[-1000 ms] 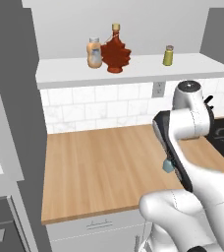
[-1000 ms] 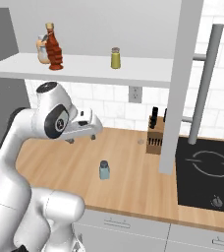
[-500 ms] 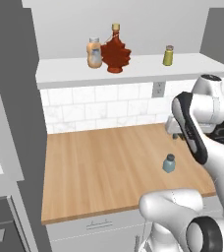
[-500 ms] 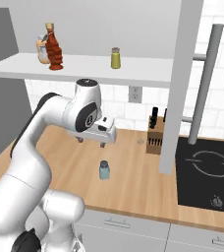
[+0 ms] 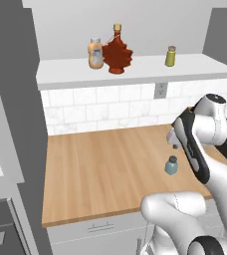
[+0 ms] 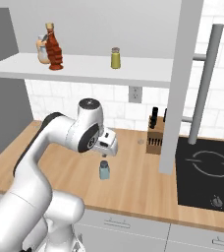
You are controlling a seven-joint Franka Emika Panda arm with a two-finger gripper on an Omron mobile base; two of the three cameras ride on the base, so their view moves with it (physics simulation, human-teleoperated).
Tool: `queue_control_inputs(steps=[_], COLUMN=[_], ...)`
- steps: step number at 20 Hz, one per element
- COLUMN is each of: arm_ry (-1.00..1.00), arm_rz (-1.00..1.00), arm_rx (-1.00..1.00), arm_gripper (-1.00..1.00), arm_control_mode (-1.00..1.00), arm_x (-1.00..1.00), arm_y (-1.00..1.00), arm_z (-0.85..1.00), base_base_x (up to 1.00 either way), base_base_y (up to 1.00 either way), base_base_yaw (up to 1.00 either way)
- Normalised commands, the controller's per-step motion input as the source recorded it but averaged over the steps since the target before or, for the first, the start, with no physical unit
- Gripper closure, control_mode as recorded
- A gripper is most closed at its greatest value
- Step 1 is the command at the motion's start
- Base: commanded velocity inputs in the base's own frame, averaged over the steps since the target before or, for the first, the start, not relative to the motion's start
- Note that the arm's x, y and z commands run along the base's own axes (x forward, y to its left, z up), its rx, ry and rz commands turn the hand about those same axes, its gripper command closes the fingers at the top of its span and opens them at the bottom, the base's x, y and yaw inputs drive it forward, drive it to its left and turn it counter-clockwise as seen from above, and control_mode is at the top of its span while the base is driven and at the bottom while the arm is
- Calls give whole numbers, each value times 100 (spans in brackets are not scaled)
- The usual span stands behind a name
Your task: Put the shaker and condiment bottle from the counter next to their counterparts in the cabinet.
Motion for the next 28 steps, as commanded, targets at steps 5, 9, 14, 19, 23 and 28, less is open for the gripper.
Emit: queue_control_inputs(steps=[5,9,14,19,23,28], arm_ry=[-14,-2,0,0,0,0], arm_rz=[-6,-7,-8,-8,-8,-8], arm_rx=[0,0,0,0,0,0], arm_gripper=[-100,-100,-100,-100,-100,-100], arm_control_mode=[-100,-100,-100,-100,-100,-100], arm_x=[2,17,27,30,28,24], arm_y=[0,0,0,0,-9,-20], arm_z=[-33,-24,-21,-16,-11,-9], base_base_x=[0,0,0,0,0,0], base_base_y=[0,0,0,0,0,0], base_base_yaw=[0,0,0,0,0,0])
